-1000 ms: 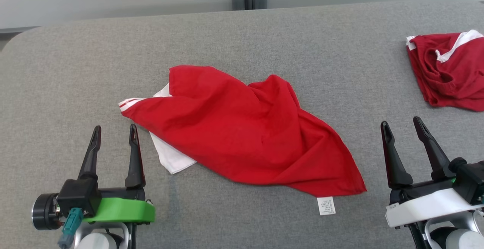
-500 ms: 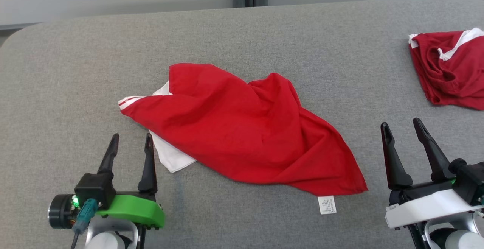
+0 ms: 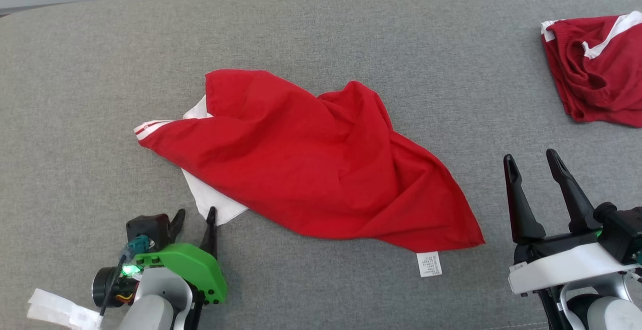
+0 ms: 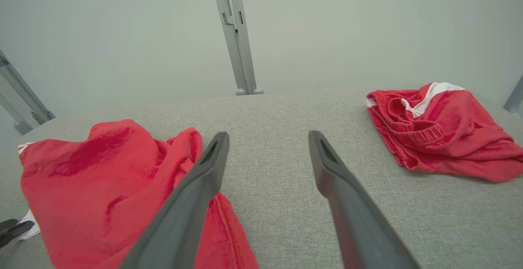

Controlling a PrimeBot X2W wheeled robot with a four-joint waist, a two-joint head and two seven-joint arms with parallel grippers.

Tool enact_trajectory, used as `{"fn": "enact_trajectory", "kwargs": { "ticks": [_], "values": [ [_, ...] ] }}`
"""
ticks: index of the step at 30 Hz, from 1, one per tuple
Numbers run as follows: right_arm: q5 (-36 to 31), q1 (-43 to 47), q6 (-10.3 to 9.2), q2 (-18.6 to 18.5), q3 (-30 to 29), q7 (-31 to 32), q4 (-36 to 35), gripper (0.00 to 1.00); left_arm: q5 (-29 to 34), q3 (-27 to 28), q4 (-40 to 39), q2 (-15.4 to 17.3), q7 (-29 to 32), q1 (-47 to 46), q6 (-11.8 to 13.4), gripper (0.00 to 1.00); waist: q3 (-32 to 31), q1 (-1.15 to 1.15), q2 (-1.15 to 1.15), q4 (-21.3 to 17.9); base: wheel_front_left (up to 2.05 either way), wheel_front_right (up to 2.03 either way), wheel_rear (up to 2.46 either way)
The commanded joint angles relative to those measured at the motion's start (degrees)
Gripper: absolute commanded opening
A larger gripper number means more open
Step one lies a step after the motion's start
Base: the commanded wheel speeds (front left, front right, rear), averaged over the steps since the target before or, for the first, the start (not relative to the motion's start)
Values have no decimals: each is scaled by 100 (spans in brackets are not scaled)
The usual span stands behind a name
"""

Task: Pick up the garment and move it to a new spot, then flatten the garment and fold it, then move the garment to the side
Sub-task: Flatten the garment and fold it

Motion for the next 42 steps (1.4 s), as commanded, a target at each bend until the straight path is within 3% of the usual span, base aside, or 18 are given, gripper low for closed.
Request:
{"fn": "enact_trajectory", "kwargs": {
  "ticks": [1,9,16,27,31,32,33,42],
  "values": [
    [26,-40,0,5,-16,-47,22,100,-61,-46,152,4,133,-19,-72,0,18,0,0,-15,0,0,0],
    [8,-82,0,42,-115,-91,80,100,1,-191,154,69,198,-105,-183,0,21,0,0,86,0,0,0],
    [-7,-53,0,40,-262,-115,114,100,39,-1,-394,372,134,111,68,0,-57,0,0,183,0,0,0],
    [-30,148,0,86,-731,-75,186,100,36,511,-2184,1449,1275,1066,697,0,-224,0,0,366,0,0,0],
    [-49,145,0,101,-828,-74,197,100,-96,598,-2549,1522,1483,1315,784,0,-272,0,0,351,0,0,0],
    [-54,144,0,101,-837,-71,193,100,-141,623,-2606,1456,1407,1325,781,69,-283,0,0,344,0,0,0],
    [-61,149,0,100,-841,-63,181,100,-207,648,-2637,1353,1291,1358,804,100,-297,0,0,335,0,0,0],
    [-163,271,0,93,-524,55,-179,100,-17,764,-2615,683,-810,1039,656,100,-526,0,0,260,0,0,0]
  ]
}}
